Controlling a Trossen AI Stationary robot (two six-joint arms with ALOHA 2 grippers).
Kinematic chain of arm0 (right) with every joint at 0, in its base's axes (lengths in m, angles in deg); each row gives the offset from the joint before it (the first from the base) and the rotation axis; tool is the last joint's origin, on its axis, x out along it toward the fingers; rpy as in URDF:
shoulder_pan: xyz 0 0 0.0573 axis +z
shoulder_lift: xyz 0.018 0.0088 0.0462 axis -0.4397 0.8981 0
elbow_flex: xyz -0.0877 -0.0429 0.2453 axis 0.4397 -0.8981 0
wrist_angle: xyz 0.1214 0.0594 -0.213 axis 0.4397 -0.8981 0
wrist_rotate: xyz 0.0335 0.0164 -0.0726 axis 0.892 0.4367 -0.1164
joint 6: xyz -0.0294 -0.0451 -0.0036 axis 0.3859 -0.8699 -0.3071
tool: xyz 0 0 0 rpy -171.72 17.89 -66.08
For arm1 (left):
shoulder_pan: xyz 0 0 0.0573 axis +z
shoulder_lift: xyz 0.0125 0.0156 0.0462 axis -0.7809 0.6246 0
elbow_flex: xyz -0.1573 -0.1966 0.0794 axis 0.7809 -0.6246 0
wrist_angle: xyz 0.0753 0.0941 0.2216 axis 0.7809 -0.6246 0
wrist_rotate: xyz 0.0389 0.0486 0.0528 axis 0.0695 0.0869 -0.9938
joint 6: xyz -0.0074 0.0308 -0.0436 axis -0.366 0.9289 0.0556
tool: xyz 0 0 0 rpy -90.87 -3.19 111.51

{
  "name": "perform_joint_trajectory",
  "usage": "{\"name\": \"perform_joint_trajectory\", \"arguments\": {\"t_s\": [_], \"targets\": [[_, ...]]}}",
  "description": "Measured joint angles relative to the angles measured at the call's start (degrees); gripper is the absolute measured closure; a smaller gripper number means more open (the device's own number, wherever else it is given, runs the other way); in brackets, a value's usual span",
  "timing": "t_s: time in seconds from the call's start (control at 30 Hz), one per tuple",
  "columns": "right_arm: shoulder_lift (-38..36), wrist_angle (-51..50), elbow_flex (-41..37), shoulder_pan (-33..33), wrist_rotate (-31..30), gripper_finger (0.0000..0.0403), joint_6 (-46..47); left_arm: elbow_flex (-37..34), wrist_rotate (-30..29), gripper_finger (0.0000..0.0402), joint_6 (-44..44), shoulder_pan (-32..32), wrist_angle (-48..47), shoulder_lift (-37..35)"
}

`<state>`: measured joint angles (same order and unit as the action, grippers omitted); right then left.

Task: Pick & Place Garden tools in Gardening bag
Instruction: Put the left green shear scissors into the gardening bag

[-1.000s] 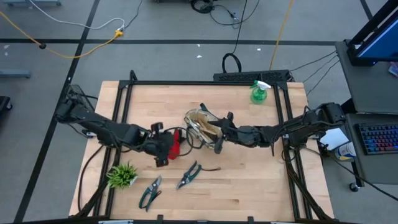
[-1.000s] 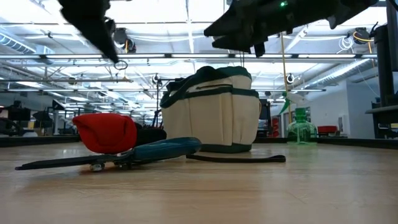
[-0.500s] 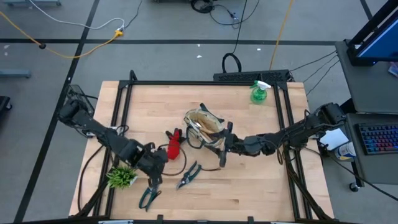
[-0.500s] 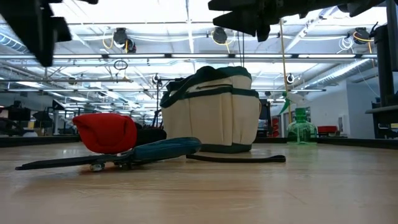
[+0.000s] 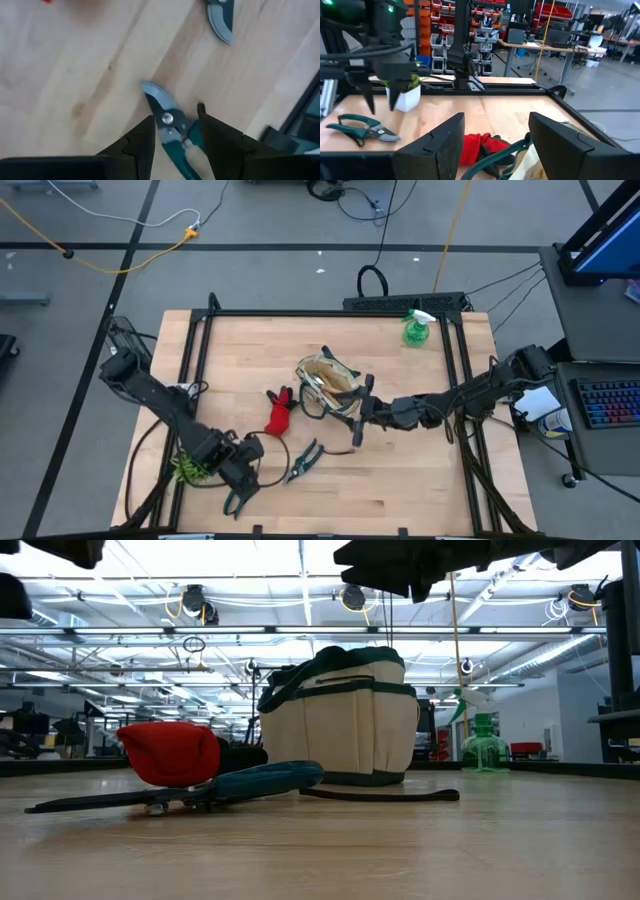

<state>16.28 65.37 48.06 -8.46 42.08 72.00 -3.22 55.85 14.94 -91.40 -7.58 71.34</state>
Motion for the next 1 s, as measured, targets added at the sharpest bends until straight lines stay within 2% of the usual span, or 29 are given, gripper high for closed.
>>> {"name": "perform_joint_trajectory", "arguments": {"t_s": [0.27,0.57,1.0], "targets": [[0.0,-0.01,0.0,-1.13,0.02,0.0188,-1.2,0.04,6.24,0.0241,-0.46,-1.02,6.2,3.16],[0.0,-0.22,0.0,-1.11,0.13,0.0189,-1.53,0.02,12.78,0.0241,-0.92,-3.89,4.34,9.41],[0.0,-0.22,0.0,-1.13,0.13,0.0191,-1.48,0.02,10.9,0.0241,-4.26,-8.54,-0.41,9.58]]}}
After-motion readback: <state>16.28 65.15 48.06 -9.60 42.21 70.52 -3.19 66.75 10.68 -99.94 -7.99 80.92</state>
